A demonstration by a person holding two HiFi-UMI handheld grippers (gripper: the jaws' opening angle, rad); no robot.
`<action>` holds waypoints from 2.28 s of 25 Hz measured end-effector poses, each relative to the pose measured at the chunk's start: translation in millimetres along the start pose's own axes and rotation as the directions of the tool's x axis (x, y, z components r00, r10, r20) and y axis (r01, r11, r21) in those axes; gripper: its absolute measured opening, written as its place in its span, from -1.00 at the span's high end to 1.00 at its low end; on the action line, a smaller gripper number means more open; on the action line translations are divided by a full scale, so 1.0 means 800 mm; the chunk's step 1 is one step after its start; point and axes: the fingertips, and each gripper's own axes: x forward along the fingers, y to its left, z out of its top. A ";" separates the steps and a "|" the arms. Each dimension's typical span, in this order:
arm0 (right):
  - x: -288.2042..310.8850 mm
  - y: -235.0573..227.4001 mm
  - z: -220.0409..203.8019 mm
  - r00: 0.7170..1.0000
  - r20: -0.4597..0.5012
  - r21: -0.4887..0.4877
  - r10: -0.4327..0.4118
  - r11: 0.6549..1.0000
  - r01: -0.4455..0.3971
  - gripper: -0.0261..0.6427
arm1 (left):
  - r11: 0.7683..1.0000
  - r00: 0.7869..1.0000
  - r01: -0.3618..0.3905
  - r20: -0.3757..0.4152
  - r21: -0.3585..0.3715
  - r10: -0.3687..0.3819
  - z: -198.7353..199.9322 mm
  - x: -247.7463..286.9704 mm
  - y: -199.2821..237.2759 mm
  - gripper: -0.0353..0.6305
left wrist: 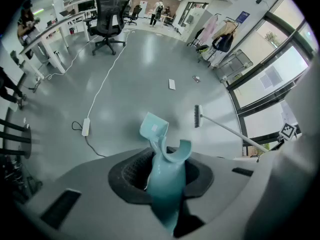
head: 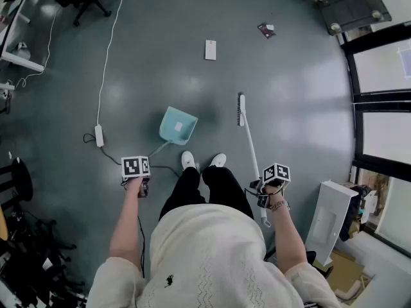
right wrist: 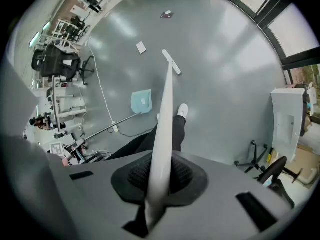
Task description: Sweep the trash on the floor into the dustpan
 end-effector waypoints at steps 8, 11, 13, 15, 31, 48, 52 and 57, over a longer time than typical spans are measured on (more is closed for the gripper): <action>-0.016 0.057 0.089 1.000 0.006 -0.044 -0.005 0.999 0.005 0.77 | 0.998 0.998 -0.068 0.015 -0.012 0.069 0.073 -0.020 0.066 0.61; -0.021 0.077 0.139 1.000 -0.003 -0.048 0.000 0.999 0.000 0.77 | 0.996 0.996 -0.087 0.006 -0.008 0.087 0.120 -0.020 0.072 0.61; -0.024 0.094 0.175 1.000 -0.009 -0.041 0.009 0.999 -0.010 0.77 | 0.995 0.995 -0.097 0.000 0.003 0.097 0.157 -0.019 0.070 0.61; -0.029 0.109 0.213 0.999 -0.021 -0.027 0.024 0.999 -0.025 0.77 | 0.995 0.995 -0.103 -0.007 0.011 0.104 0.198 -0.017 0.064 0.61; -0.154 0.236 0.481 0.998 0.014 -0.041 -0.054 0.998 0.054 0.77 | 0.970 1.000 -0.012 0.002 0.241 0.012 0.554 0.046 -0.008 0.61; -0.237 0.266 0.752 0.997 -0.020 -0.085 -0.078 0.993 0.076 0.77 | 0.949 0.991 -0.011 -0.121 0.314 0.051 0.738 0.141 -0.112 0.61; -0.244 0.243 0.828 0.986 -0.077 -0.171 -0.149 0.976 0.134 0.77 | 0.962 0.985 -0.057 -0.140 0.268 0.097 0.750 0.157 -0.131 0.62; -0.241 0.222 0.892 0.957 -0.087 -0.296 -0.277 0.924 0.241 0.77 | 0.966 0.981 -0.081 -0.150 0.246 0.121 0.758 0.180 -0.159 0.61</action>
